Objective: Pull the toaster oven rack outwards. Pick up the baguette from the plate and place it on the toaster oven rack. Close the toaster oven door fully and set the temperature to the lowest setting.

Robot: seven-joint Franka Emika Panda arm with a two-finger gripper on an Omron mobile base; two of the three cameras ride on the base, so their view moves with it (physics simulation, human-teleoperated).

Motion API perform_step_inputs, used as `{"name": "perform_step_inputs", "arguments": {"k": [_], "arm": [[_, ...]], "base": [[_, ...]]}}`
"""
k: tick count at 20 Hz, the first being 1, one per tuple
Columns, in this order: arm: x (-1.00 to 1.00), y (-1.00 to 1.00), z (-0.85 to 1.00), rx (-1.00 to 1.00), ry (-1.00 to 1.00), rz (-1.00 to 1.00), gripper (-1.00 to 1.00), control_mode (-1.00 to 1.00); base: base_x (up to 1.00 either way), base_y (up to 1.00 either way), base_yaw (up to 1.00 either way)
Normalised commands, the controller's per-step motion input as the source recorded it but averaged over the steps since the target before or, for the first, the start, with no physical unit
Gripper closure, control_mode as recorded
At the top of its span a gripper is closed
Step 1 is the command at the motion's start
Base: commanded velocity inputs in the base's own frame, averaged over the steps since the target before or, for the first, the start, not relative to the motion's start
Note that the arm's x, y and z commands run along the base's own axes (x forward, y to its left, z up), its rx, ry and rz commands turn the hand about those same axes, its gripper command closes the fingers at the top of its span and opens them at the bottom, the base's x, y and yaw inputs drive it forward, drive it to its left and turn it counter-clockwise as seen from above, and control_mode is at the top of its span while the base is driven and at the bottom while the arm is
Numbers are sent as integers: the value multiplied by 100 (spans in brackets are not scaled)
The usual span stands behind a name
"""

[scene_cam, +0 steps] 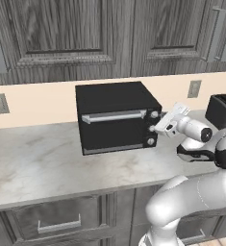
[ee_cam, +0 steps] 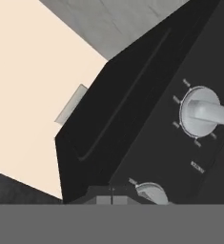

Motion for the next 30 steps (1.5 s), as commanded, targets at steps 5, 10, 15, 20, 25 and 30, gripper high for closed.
{"name": "perform_step_inputs", "arguments": {"k": [5, 10, 15, 20, 25, 30], "arm": [[32, -18, -10, -1, 0, 0, 100, -100], [-13, -41, -4, 1, -5, 0, 100, -100], [1, -14, 0, 4, 2, 0, 100, -100], [0, 0, 0, 0, -2, 0, 100, -100], [-20, -22, 4, 0, -17, 25, 100, -100], [-42, -6, 0, -18, -3, 23, 100, -100]], "base": [[0, 0, 0], [0, 0, 0], [0, 0, 0], [0, 0, 0], [0, 0, 0], [0, 0, 0]]}}
